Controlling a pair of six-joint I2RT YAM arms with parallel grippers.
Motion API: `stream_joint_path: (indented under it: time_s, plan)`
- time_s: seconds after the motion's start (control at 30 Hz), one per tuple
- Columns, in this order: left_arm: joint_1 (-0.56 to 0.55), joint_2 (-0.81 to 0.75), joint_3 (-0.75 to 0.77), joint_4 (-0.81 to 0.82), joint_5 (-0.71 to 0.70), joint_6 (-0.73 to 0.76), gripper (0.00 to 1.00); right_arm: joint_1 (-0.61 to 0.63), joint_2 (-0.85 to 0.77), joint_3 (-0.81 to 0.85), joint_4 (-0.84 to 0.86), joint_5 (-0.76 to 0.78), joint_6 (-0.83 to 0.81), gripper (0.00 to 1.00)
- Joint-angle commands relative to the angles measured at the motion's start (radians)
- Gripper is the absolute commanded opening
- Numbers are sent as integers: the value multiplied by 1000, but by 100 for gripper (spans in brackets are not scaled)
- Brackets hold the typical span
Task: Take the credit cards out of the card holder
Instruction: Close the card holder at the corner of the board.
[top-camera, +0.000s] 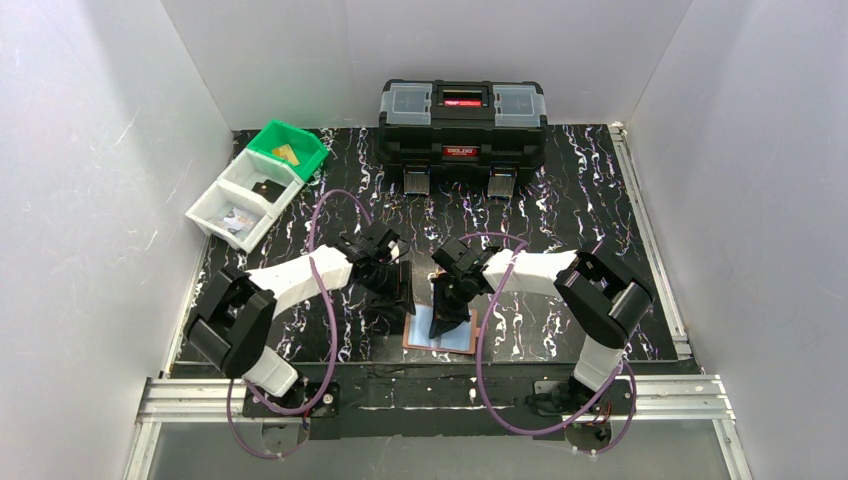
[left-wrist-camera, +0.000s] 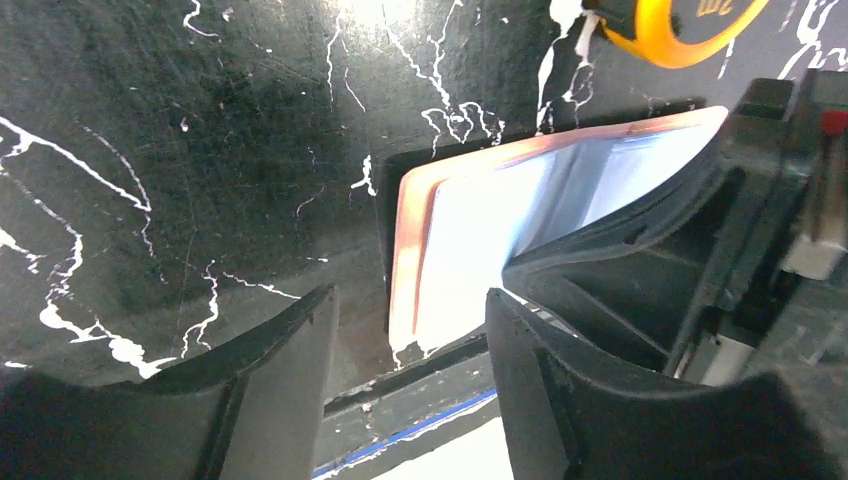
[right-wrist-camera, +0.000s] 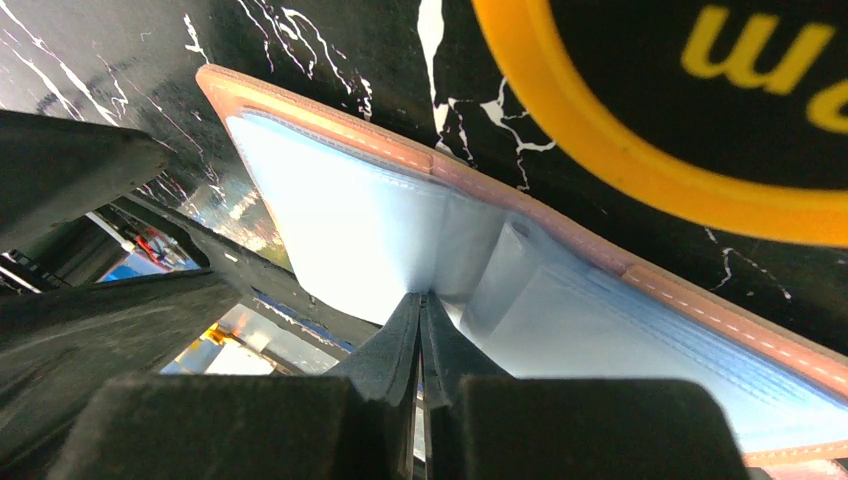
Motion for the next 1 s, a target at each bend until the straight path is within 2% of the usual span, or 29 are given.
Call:
stream_joint_path:
  time_s: [0.0, 0.2, 0.3, 0.57, 0.67, 0.77, 0.87, 0.97]
  plan:
    - [4, 41, -25, 28, 58, 18, 56, 33, 81, -58, 17, 76, 0, 8]
    - [7, 92, -65, 133, 151, -8, 58, 30, 79, -69, 21, 74, -3, 8]
    - [6, 115, -90, 187, 198, -33, 55, 28, 79, -69, 24, 72, -3, 8]
    - [6, 105, -133, 272, 248, -99, 32, 25, 84, -67, 25, 67, -7, 8]
    - [7, 76, -131, 266, 240, -113, 20, 25, 79, -65, 22, 72, -8, 8]
    - [6, 47, -126, 239, 211, -127, 3, 25, 59, -52, 2, 86, -16, 8]
    - [7, 2, -107, 170, 158, -128, 0, 25, 22, -13, -35, 103, -43, 12]
    - [6, -48, -69, 59, 80, -105, 0, 25, -35, 41, -80, 113, -70, 22]
